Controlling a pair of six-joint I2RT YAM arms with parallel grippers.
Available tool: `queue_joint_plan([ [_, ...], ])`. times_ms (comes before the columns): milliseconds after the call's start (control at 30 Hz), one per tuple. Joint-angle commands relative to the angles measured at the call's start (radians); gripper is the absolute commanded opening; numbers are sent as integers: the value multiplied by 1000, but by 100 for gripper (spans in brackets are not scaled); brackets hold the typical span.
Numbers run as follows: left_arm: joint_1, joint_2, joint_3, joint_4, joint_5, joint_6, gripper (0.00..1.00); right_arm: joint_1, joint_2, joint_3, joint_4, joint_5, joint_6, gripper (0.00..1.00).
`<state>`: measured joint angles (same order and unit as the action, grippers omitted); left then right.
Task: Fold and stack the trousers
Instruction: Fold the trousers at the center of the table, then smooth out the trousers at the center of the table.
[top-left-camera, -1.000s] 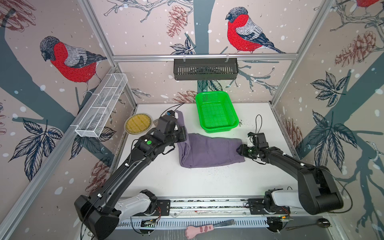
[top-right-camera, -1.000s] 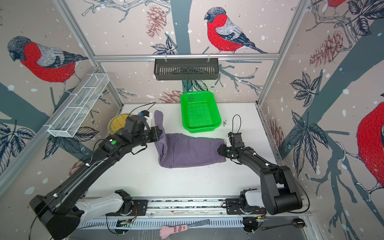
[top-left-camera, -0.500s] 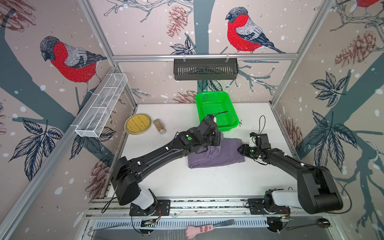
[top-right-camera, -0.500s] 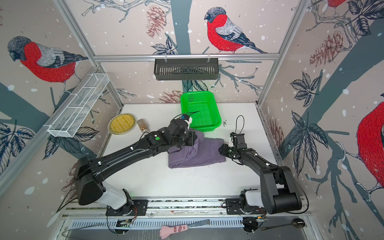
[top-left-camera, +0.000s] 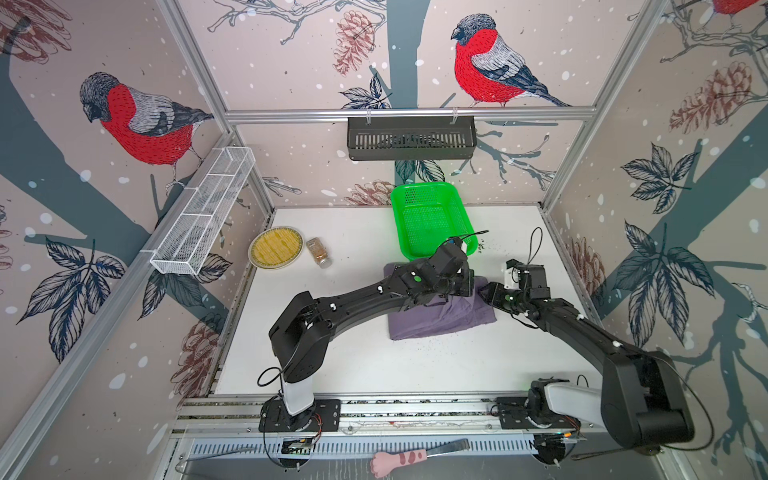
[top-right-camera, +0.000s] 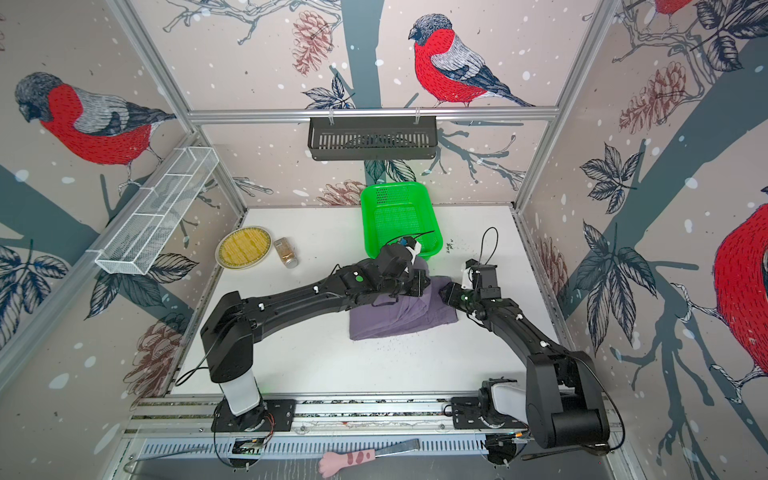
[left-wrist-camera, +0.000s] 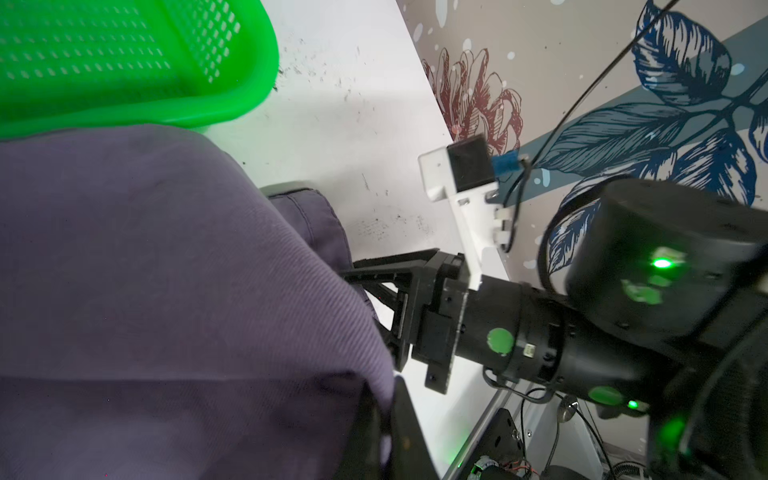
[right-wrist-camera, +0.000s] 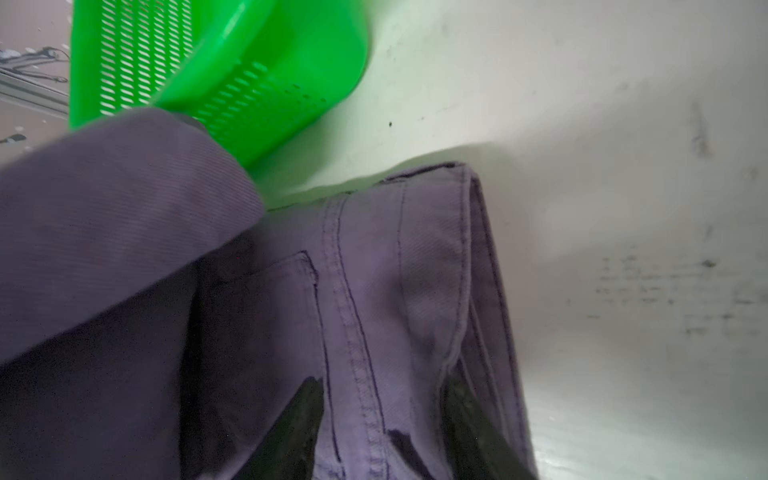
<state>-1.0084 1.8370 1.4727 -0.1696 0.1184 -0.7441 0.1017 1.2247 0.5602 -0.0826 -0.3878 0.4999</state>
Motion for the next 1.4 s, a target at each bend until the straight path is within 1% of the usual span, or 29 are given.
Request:
queue_joint_plan([
  [0,-13,55,20,46,107,-2,0,-12,-12,22,-22,-14,9,52],
  [133,-29,113,50,35,136,18,0,-45,-2,29,9,-66,42,53],
  [267,-43,145,53,78,200,18,0,-78,-2,34,34,-127,88,54],
  [367,-50,163,52,62,210,29,1,-90,-14,33,37,-148,111,56],
  [433,-50,177,55,45,210,39,6,-100,-11,18,56,-169,132,57],
  [533,-50,182,57,60,252,38,22,-116,18,-2,99,-205,161,58],
  [667,-50,145,34,63,273,57,38,-116,57,-13,145,-251,201,58],
  [733,-50,114,11,67,292,63,42,-113,58,-14,150,-262,211,58],
  [800,-47,74,-15,52,293,75,43,-111,65,-13,163,-274,219,58],
  [933,-25,-6,-69,-2,253,93,43,-105,112,-6,194,-297,220,58],
  [1067,18,-84,-181,-5,215,85,43,-88,172,7,237,-321,226,57],
  [1133,41,-117,-235,-26,181,86,43,-83,188,14,260,-330,226,55],
  [1167,53,-135,-263,-36,146,87,43,-81,192,25,262,-327,217,54],
  [1267,85,-170,-340,-50,88,93,43,-64,205,65,255,-289,177,48],
  [1300,93,-176,-355,-52,82,94,43,-58,214,77,254,-285,169,45],
  [1367,102,-177,-380,-65,49,103,43,-44,234,93,256,-275,153,33],
])
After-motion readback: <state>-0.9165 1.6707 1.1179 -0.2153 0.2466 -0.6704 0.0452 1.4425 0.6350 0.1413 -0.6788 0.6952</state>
